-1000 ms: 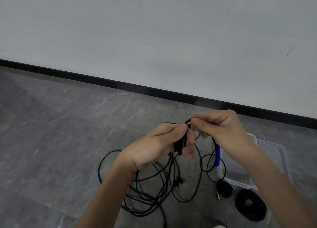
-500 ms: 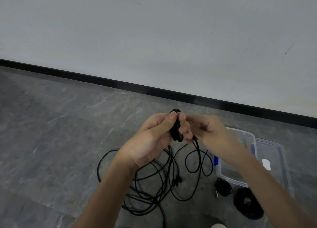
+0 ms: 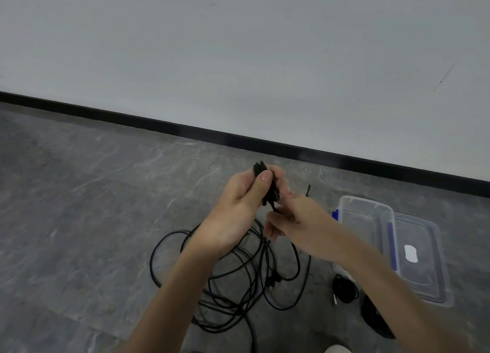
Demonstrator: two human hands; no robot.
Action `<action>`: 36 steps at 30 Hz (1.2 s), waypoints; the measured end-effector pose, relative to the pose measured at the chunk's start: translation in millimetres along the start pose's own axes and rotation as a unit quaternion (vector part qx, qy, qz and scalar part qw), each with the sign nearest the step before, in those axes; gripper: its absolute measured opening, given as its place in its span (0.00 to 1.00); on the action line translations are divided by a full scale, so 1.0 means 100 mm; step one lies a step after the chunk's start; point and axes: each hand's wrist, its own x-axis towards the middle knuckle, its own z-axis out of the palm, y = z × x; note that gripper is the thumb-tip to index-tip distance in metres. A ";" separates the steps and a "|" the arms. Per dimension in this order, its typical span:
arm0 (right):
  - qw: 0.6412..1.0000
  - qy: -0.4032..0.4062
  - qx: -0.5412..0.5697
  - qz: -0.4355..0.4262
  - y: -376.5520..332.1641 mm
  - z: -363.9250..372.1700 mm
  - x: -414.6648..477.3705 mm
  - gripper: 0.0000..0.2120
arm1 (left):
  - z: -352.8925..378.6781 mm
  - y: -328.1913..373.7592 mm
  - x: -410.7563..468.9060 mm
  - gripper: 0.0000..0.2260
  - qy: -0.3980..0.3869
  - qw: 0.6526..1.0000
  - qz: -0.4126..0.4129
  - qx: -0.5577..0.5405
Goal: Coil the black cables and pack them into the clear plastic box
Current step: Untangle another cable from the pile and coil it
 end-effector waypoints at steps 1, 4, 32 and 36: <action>1.000 -0.007 -0.004 0.003 0.00 0.00 -0.01 0.18 | 0.00 -0.01 0.01 0.13 0.013 1.000 0.005 0.018; 0.999 -0.035 -0.029 0.011 -0.01 0.00 -0.02 0.17 | -0.02 -0.01 0.03 0.15 0.062 0.996 0.021 0.066; 0.991 0.063 0.066 -0.097 -0.02 -0.27 -0.11 0.10 | -0.12 -0.04 -0.06 0.27 -0.079 0.945 -0.133 0.287; 0.975 0.151 0.107 -0.127 0.01 -0.29 -0.09 0.03 | -0.05 -0.02 -0.06 0.19 -0.152 0.957 -0.142 0.201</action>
